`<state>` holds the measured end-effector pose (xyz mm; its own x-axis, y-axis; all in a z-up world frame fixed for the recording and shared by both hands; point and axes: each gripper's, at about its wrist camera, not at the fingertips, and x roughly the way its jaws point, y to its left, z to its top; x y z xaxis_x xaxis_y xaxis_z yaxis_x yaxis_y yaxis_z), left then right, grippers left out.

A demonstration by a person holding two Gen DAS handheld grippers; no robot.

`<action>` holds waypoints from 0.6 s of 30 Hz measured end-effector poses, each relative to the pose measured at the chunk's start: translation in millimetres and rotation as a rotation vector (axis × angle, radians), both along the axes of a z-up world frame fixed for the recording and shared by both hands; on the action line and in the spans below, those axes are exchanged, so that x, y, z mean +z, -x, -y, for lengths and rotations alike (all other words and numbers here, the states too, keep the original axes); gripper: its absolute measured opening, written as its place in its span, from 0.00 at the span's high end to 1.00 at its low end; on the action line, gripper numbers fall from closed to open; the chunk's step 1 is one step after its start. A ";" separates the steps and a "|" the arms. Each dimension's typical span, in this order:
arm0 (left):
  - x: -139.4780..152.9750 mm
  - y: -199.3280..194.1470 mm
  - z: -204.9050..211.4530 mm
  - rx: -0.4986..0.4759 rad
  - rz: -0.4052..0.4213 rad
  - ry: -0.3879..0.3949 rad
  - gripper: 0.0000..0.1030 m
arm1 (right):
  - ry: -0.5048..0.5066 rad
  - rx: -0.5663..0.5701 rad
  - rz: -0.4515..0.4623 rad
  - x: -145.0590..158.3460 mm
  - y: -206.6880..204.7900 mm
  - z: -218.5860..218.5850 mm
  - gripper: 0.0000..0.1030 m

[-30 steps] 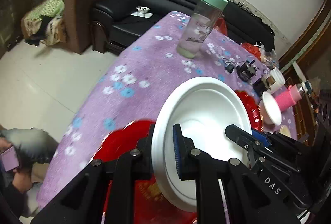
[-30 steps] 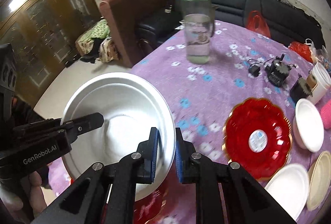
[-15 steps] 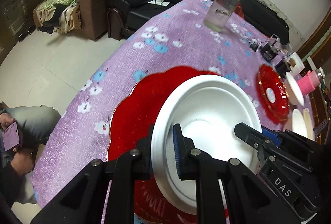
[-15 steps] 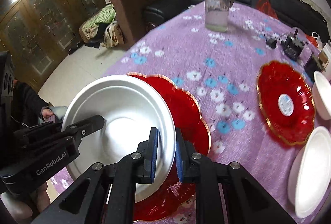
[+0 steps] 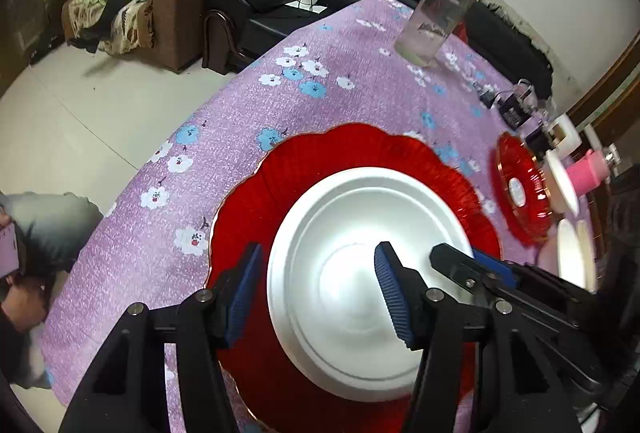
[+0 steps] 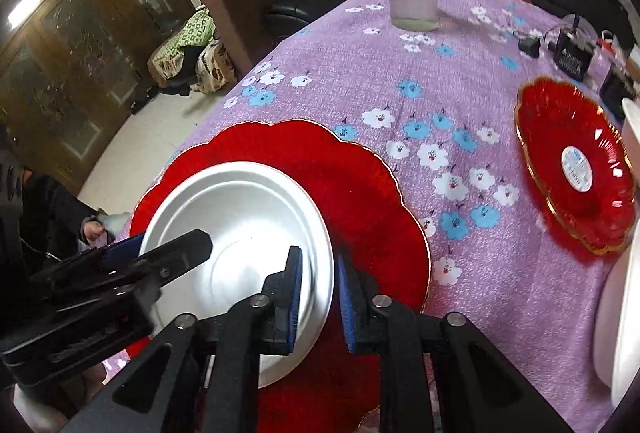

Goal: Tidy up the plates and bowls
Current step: 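Carry the white plate onto the red plate and open both grippers, then move both grippers toward the large white paper bowl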

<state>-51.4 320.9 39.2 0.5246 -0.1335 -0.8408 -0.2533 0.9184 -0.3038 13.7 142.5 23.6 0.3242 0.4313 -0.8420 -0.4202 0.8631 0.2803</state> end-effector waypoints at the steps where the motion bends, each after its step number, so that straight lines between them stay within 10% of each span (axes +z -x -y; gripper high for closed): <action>1: 1.0 1.3 -1.2 0.003 0.005 0.014 0.45 | -0.011 -0.003 0.011 1.7 0.9 2.1 0.78; 10: 27.4 38.0 5.7 0.032 0.079 0.023 0.36 | -0.102 -0.026 0.098 33.9 18.9 27.7 0.76; 18: 63.0 80.4 47.3 0.011 0.208 -0.063 0.20 | -0.205 -0.069 0.141 50.3 50.1 87.8 0.55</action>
<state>-131.8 273.6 102.2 0.6891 -0.0777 -0.7205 -0.2010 0.9347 -0.2931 -36.4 54.8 73.9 0.4667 0.5613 -0.6835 -0.4101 0.8220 0.3951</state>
